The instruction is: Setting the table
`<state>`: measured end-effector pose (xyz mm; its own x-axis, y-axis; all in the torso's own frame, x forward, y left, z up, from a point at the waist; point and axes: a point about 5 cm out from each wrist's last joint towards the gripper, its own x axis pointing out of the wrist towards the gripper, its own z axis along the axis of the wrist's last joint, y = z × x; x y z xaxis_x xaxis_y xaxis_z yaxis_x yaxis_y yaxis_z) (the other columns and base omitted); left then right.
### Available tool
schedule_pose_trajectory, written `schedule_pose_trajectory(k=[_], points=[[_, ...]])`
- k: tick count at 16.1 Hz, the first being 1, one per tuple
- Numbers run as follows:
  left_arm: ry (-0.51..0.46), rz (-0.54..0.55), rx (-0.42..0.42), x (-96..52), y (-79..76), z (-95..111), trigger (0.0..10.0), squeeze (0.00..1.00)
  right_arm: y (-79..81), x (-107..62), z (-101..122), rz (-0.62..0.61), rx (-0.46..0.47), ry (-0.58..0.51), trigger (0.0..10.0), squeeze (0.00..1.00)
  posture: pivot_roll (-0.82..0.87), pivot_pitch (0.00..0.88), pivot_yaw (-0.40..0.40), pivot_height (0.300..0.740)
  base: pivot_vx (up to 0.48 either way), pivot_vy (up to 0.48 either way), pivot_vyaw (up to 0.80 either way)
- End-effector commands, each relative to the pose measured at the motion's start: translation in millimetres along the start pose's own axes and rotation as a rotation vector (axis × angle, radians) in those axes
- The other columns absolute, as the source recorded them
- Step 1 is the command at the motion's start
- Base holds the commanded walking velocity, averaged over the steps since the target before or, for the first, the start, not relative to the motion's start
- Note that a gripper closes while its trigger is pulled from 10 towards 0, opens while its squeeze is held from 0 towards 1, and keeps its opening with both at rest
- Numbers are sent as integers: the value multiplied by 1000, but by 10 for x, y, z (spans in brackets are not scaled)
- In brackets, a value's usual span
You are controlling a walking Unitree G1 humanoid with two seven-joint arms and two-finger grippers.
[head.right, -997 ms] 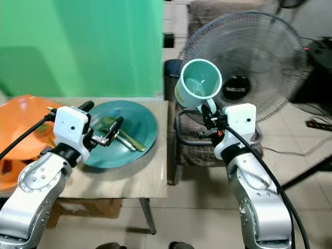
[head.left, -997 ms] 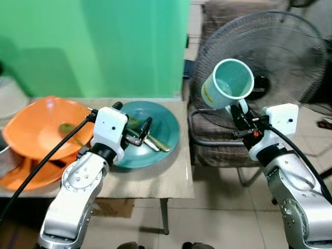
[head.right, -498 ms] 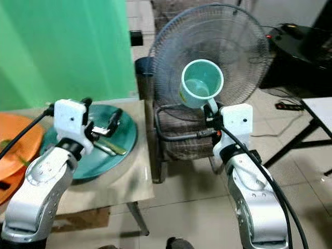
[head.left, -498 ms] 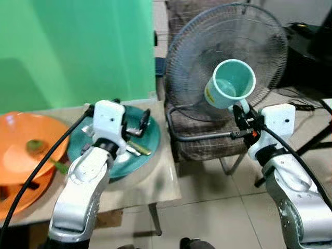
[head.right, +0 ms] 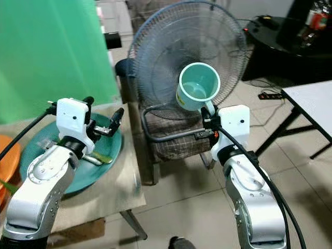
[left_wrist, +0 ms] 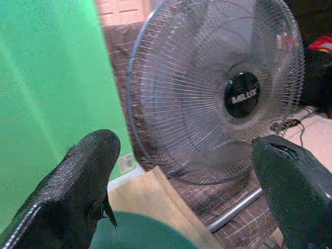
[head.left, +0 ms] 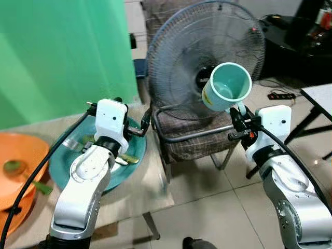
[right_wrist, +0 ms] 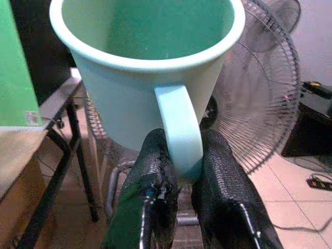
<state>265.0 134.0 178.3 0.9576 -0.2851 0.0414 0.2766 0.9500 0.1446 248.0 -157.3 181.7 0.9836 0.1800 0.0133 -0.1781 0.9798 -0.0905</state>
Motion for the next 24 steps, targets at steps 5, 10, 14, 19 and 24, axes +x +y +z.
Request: schedule_pose_trajectory(k=[5,10,14,19,24], points=[[-6,-14,12,35,49,36,10000,0,-6,41,40,-24,20,-14,10000,0,53,0,58,740,0,0,-788],[-26,-49,36,72,-8,50,10000,0,-5,45,10,-31,27,-5,10000,0,52,0,70,740,0,0,-798],[-26,-80,39,69,-32,37,10000,0,24,30,-21,-25,24,7,10000,0,47,0,87,740,0,0,-800],[-35,-89,44,122,21,58,10000,0,22,43,-37,-48,33,2,10000,0,43,0,94,740,0,0,-800],[-10,-30,16,117,62,15,10000,0,-17,56,-30,-27,16,9,10000,0,51,0,74,740,176,0,-800]])
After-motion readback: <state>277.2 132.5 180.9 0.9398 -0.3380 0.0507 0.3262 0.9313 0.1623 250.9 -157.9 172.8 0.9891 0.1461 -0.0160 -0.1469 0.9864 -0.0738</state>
